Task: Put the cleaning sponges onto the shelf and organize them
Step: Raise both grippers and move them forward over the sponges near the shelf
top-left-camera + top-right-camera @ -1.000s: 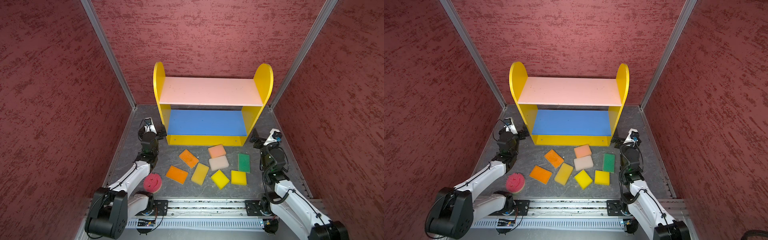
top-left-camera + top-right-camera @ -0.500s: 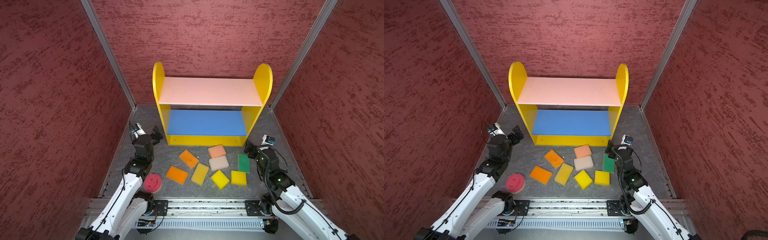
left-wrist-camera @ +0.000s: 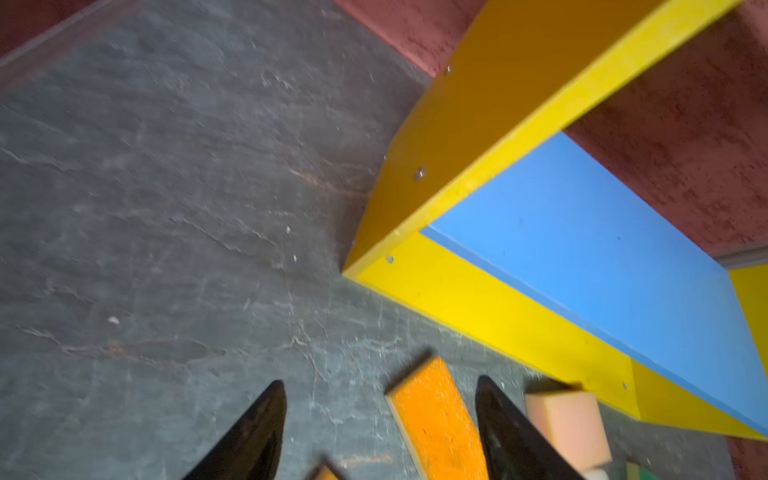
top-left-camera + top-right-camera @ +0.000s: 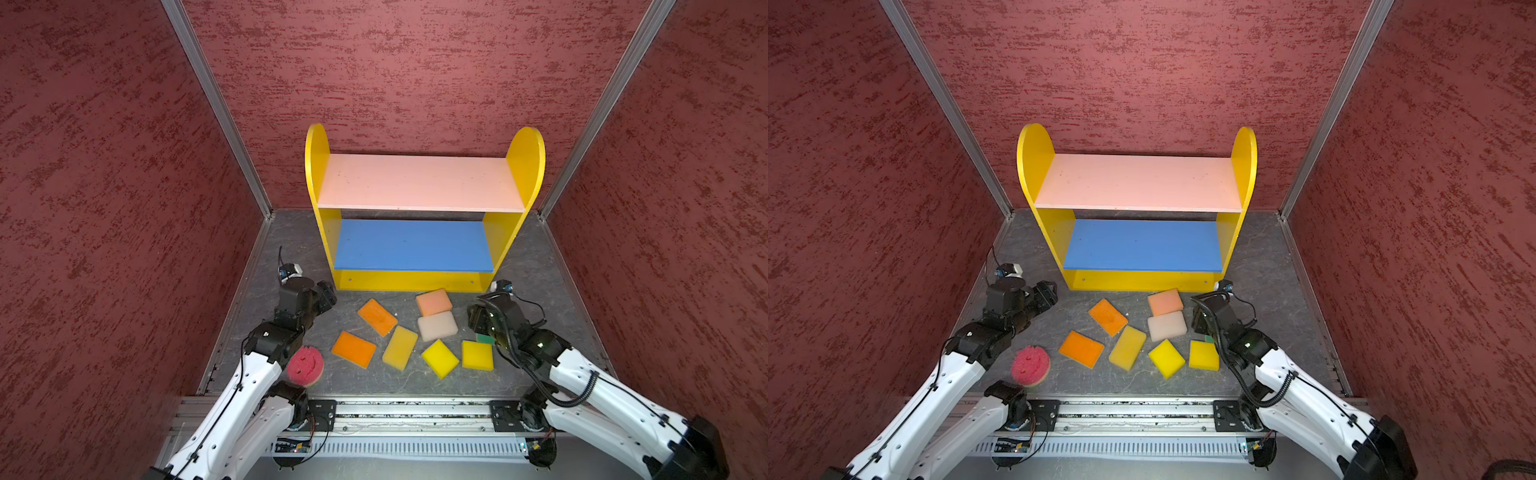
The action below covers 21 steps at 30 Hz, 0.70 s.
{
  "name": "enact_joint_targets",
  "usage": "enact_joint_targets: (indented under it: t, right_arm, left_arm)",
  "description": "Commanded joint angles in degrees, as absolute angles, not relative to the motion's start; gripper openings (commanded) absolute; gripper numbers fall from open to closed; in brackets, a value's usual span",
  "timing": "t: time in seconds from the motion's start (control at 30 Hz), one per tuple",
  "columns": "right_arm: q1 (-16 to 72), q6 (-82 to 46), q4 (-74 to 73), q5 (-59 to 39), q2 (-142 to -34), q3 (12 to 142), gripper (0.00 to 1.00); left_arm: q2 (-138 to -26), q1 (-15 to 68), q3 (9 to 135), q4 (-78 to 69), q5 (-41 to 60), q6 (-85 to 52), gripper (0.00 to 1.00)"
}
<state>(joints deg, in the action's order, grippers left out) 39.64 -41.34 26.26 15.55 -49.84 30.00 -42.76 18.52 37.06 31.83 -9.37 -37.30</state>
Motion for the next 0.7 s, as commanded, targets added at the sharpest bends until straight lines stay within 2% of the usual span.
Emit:
enact_joint_targets:
  t: [0.0, 0.2, 0.4, 0.5, 0.67]
  right_arm:
    - [44.4, -45.3, 30.5, 12.7, -53.3, 32.5, 0.54]
    - [53.6, -47.7, 30.5, 13.4, -61.8, 35.2, 0.47]
    - [57.0, -49.3, 25.3, 11.0, -67.0, 34.9, 0.46]
    - [57.1, -50.2, 23.0, 10.9, -66.1, 33.2, 0.46]
    - [57.0, -51.1, 22.9, 12.2, -65.7, 31.9, 0.45]
  left_arm:
    - [-42.9, 22.9, 36.4, 36.9, -5.1, -41.1, 0.69]
    - [-44.7, 37.9, 32.4, 34.8, -8.4, -49.6, 0.63]
    - [-51.4, 54.0, 33.2, 31.3, -17.8, -53.8, 0.63]
    - [-55.5, 57.5, 34.8, 30.5, -19.9, -54.1, 0.63]
    - [-61.3, 58.8, 35.2, 25.7, -18.7, -54.5, 0.62]
